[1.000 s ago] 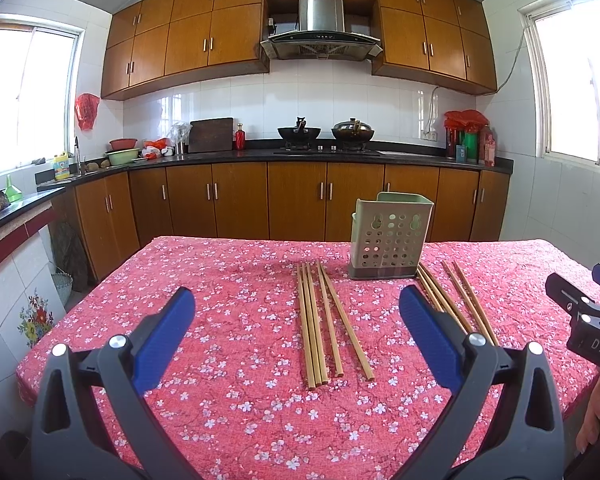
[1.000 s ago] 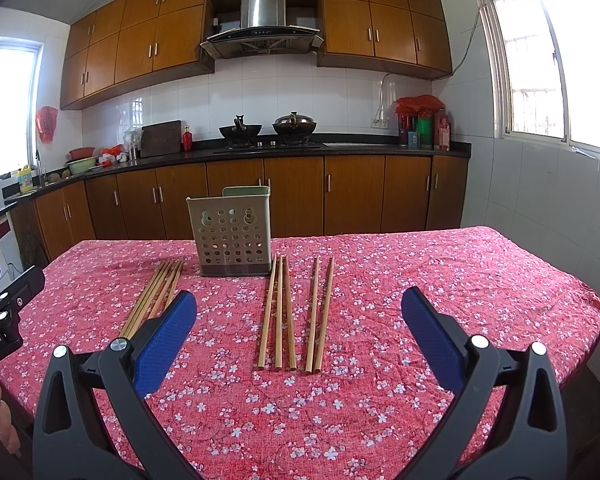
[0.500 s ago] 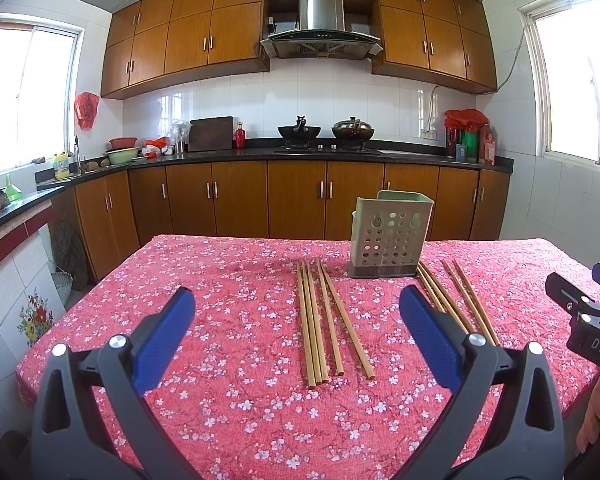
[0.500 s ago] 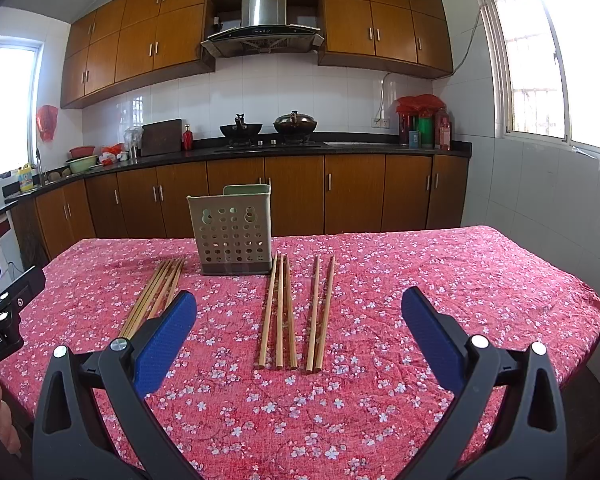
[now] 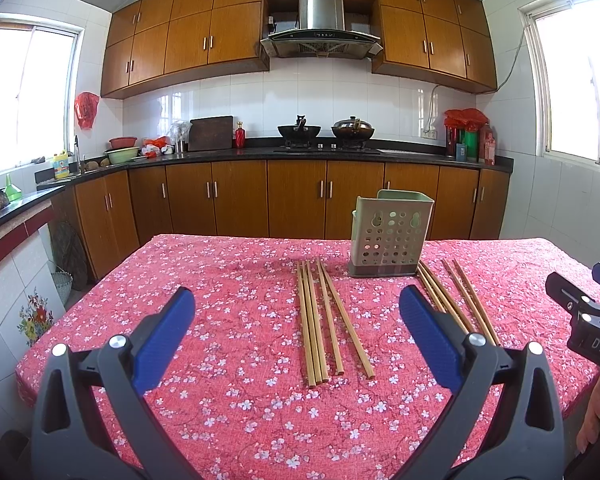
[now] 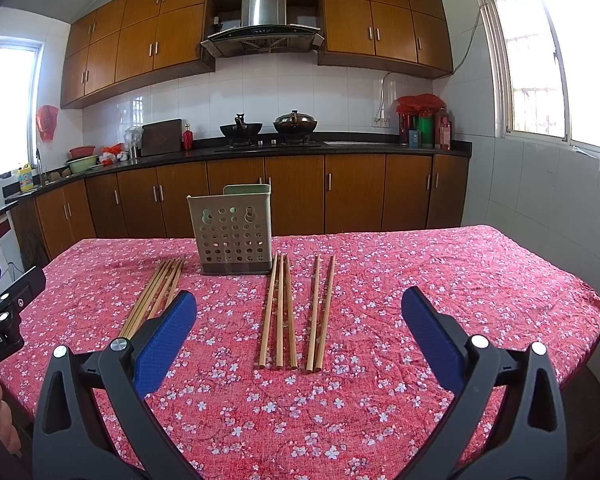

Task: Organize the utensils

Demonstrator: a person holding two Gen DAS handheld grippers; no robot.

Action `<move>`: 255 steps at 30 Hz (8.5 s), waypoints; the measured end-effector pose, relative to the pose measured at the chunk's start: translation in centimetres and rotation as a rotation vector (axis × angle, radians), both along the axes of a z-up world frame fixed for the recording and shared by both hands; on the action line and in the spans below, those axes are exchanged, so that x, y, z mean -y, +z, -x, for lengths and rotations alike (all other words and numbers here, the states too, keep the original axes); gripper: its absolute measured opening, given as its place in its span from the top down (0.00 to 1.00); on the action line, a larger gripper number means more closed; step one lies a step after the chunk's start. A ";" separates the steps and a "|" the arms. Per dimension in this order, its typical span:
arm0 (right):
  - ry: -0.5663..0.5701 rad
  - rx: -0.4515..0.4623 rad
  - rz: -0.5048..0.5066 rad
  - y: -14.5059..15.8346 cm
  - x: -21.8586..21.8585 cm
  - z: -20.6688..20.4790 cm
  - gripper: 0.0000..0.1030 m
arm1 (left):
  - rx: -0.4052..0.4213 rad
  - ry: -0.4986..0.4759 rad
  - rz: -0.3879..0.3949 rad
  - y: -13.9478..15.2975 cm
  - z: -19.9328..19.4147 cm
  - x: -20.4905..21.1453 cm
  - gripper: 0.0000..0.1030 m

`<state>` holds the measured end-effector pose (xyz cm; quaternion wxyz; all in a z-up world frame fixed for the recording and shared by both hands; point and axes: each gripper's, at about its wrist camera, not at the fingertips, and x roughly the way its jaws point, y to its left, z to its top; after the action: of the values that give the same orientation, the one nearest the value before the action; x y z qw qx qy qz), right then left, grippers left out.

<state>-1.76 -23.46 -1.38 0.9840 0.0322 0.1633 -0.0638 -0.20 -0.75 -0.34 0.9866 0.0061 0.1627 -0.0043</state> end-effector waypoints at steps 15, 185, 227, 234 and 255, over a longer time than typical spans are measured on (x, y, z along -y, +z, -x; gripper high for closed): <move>0.000 -0.002 -0.001 0.0 0.0 0.0 0.02 | -0.012 0.002 0.005 -0.6 -0.1 -0.3 0.04; 0.066 -0.560 -0.155 -10.5 6.5 -18.4 0.93 | -0.464 -0.099 0.154 -7.1 -18.8 -5.1 0.68; -0.044 -0.516 -0.127 -10.6 10.6 -19.2 0.92 | -0.554 0.027 0.042 -10.8 -22.7 -7.3 0.88; -0.046 -0.514 -0.129 -10.5 10.5 -19.0 0.92 | -0.554 0.026 0.045 -10.8 -22.7 -7.3 0.88; -0.046 -0.511 -0.143 -10.5 10.6 -18.9 0.92 | -0.555 0.024 0.049 -10.8 -22.7 -7.4 0.88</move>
<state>17.16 -34.06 -11.84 0.9042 0.0883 0.4100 -0.0805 22.51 6.65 -11.12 0.9042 -0.0212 0.4265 0.0021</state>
